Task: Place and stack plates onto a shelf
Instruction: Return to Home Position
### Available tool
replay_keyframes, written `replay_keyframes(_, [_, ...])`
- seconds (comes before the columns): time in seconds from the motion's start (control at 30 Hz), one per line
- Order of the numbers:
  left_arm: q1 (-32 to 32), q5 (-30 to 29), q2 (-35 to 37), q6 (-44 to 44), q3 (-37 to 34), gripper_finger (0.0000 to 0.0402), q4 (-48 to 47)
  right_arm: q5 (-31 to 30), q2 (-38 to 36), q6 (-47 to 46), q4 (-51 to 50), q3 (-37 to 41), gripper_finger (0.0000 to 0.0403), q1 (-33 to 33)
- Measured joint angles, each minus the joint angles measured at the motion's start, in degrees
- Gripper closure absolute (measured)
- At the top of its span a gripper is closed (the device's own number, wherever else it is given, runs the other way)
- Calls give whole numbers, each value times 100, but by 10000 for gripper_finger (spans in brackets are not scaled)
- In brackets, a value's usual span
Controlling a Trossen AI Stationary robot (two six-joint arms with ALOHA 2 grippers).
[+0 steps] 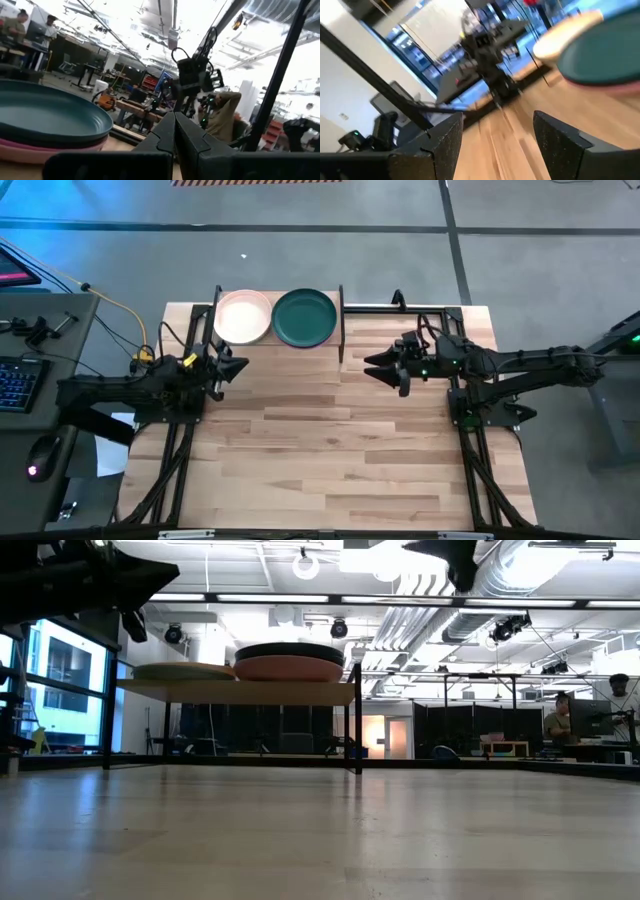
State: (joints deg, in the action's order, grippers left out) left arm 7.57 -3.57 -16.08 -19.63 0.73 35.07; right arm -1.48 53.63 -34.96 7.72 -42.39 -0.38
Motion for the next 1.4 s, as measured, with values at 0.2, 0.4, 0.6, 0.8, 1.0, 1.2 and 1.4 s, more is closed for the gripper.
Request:
replay_keyframes(0.2, [7, -56, 0, -412, 0, 401, 66, 284, -31, 48, -935, 0, 179, 75])
replay_keyframes(0.4, [7, -367, 0, -431, 0, 401, 20, 555, -254, 407, -2071, 4, 245, 709])
replay_keyframes(0.6, [7, -448, -2, -430, -2, 401, -97, 58, -809, 696, -2998, 17, 386, 1541])
replay_keyframes(0.8, [7, -448, -2, -428, -4, 401, -101, -740, -1765, 339, -1584, 1354, 382, 2121])
replay_keyframes(1.0, [7, -448, -2, -426, -4, 401, -101, -740, -2450, 391, 202, 2554, 399, 1412])
replay_keyframes(1.2, [7, -448, 2, -425, -4, 401, -119, -119, -2961, 274, 907, 3382, 402, 825])
replay_keyframes(1.4, [7, -448, 135, -423, -4, 401, -318, -136, -3151, 675, 2099, 4080, 403, 828])
